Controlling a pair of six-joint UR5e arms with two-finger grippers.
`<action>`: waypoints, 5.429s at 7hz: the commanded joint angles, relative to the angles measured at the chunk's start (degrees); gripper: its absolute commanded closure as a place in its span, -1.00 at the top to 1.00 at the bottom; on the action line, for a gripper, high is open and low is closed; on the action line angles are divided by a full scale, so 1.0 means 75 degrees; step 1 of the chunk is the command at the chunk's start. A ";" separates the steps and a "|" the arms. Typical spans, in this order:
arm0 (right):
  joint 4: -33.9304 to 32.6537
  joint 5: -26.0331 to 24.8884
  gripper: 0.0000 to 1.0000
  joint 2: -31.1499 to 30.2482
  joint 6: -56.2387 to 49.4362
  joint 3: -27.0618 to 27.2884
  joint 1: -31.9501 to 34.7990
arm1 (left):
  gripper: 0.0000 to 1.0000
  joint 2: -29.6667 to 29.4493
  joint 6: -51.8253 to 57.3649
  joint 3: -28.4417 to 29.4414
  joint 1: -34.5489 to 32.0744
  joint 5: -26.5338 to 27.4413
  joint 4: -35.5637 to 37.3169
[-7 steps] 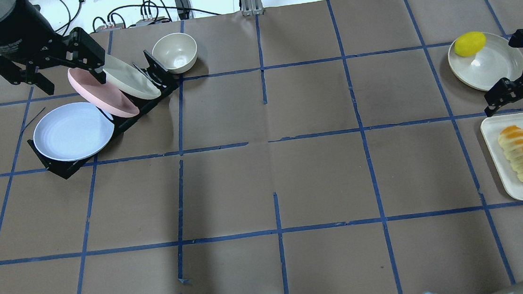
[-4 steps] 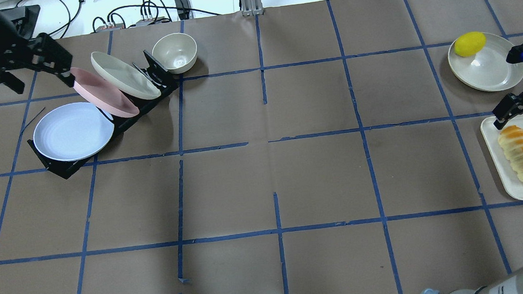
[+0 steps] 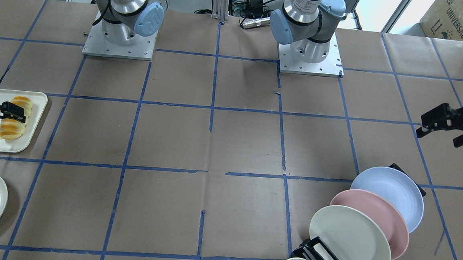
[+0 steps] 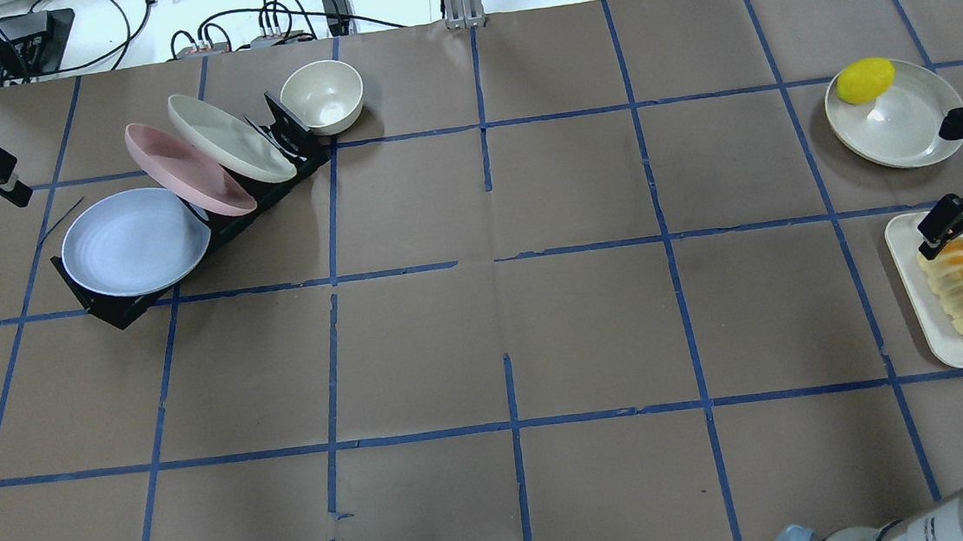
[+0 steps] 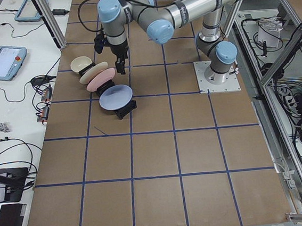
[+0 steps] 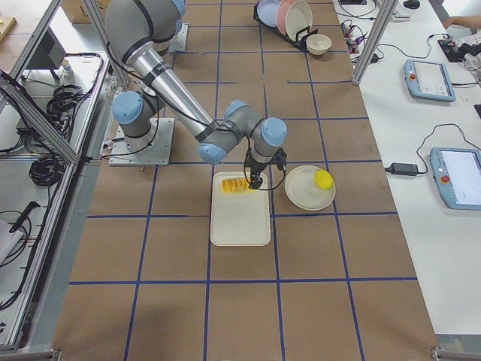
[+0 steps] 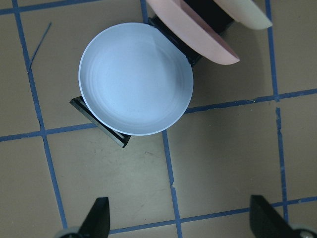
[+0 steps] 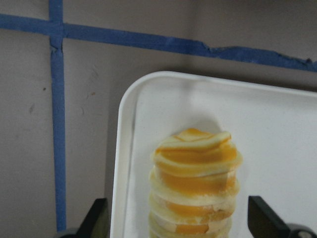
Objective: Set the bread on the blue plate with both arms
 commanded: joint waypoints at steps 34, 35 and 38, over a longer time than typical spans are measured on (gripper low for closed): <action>0.5167 0.0359 -0.89 -0.1641 0.6310 -0.3956 0.5417 | -0.99 0.0358 -0.3403 -0.0014 -0.1812 -0.0351 -0.1144; 0.5167 0.0370 -0.96 -0.1641 0.6252 -0.3956 0.5417 | -0.99 0.0349 -0.4378 -0.0097 -0.2411 -0.0397 -0.0761; 0.5167 0.0394 -1.00 -0.1641 0.6216 -0.3967 0.5417 | -0.98 0.0255 -0.7181 -0.1008 -0.3925 -0.0691 0.1052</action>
